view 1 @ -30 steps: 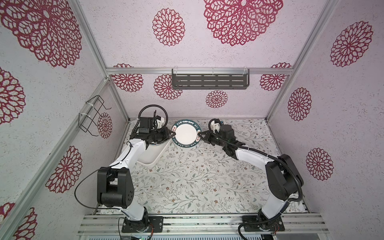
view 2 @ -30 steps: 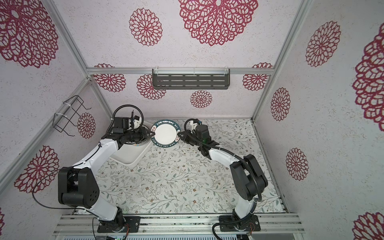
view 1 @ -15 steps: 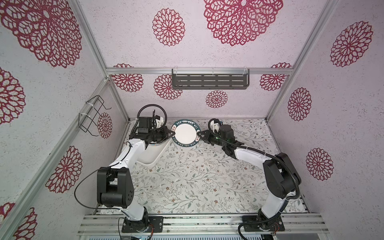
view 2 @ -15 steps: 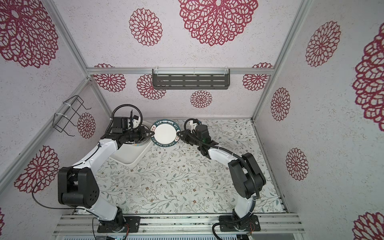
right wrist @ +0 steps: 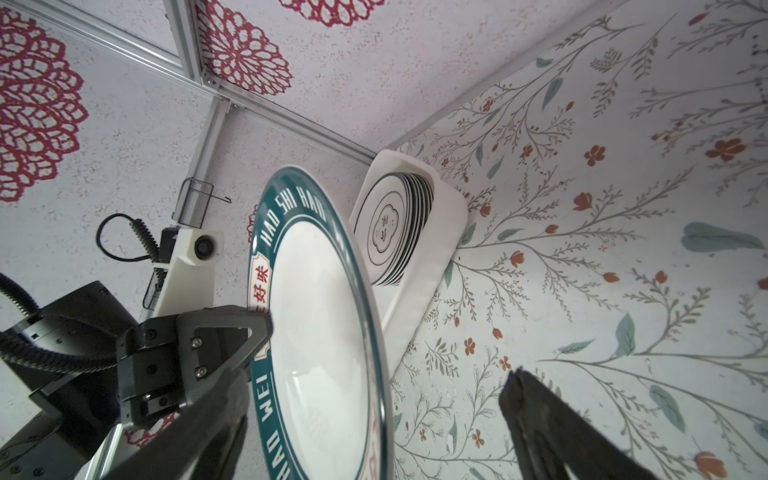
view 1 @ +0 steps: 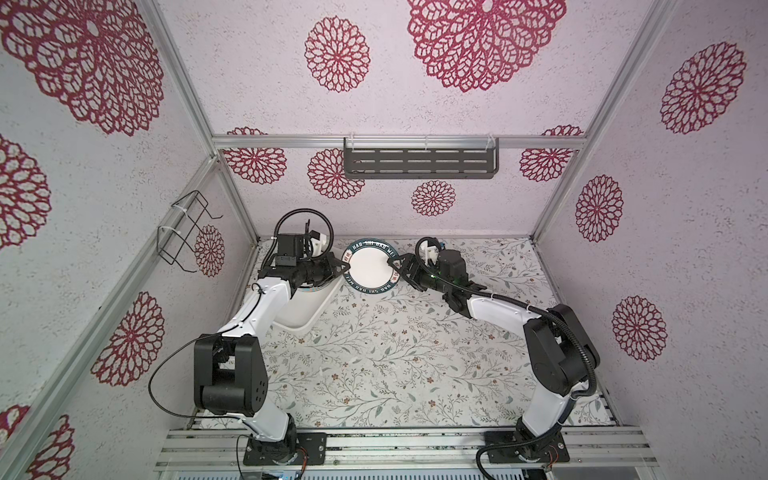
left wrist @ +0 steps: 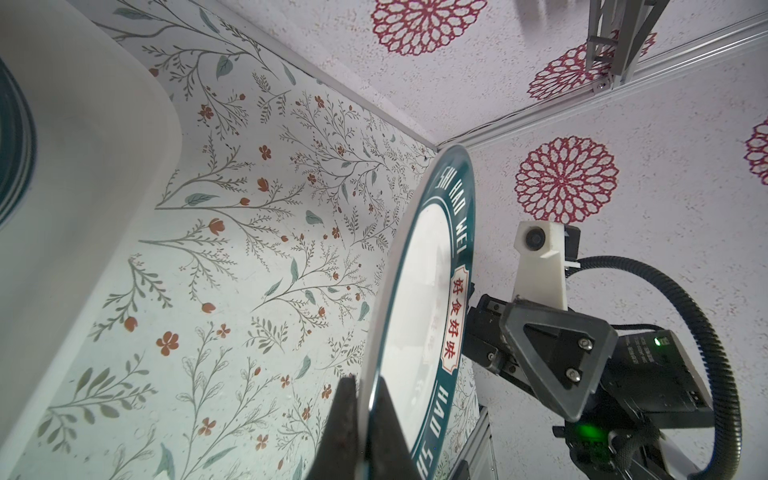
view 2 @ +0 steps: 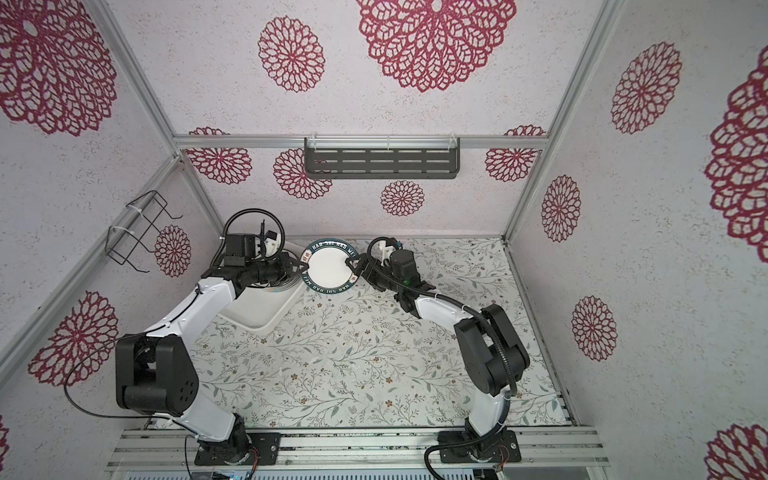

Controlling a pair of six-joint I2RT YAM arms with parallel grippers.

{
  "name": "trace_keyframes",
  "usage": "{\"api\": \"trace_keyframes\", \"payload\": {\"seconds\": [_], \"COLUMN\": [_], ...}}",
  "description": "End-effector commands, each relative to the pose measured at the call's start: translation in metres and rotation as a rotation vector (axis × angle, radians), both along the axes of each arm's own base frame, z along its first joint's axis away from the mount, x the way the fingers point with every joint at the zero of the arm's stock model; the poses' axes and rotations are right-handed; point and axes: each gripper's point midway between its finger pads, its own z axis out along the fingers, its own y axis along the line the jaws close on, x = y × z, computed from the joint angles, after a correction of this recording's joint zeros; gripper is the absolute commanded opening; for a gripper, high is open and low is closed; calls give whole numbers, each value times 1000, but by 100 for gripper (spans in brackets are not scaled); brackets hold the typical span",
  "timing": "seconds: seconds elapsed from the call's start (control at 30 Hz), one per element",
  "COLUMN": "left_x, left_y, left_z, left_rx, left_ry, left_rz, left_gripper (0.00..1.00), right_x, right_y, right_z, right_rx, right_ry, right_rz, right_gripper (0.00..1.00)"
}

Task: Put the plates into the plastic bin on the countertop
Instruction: 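Grasp the green-rimmed plate's lower edge with the left gripper beside the right, then carry the plate into the bin with the left gripper while the right draws back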

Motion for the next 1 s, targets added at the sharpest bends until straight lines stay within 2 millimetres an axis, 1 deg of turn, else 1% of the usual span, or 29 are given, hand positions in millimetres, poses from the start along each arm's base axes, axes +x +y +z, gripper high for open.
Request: {"api": "trace_keyframes", "payload": {"seconds": [0.0,0.2,0.43,0.73,0.83,0.97], "left_x": [4,4,3,5,8,11], "left_y": [2,4,6,13,23,42], "left_z": [13,13,17,18,18,22], "left_rx": [-10,-11,-9,-6,-2,6], "left_ry": [-59,-59,-71,-73,-74,-78], "left_rz": [-8,0,4,29,65,125], "left_gripper": [0,0,0,0,0,0], "right_x": [3,4,7,4,4,5], "right_y": [-8,-21,-22,-29,-29,-29], "right_z": [19,16,20,23,28,35], "right_rx": [-23,-76,-82,-114,-116,-115], "right_ry": [-69,-69,-82,-101,-122,-145], "right_rz": [-47,-103,-117,-134,-128,-131], "right_gripper": [99,99,99,99,99,99]}}
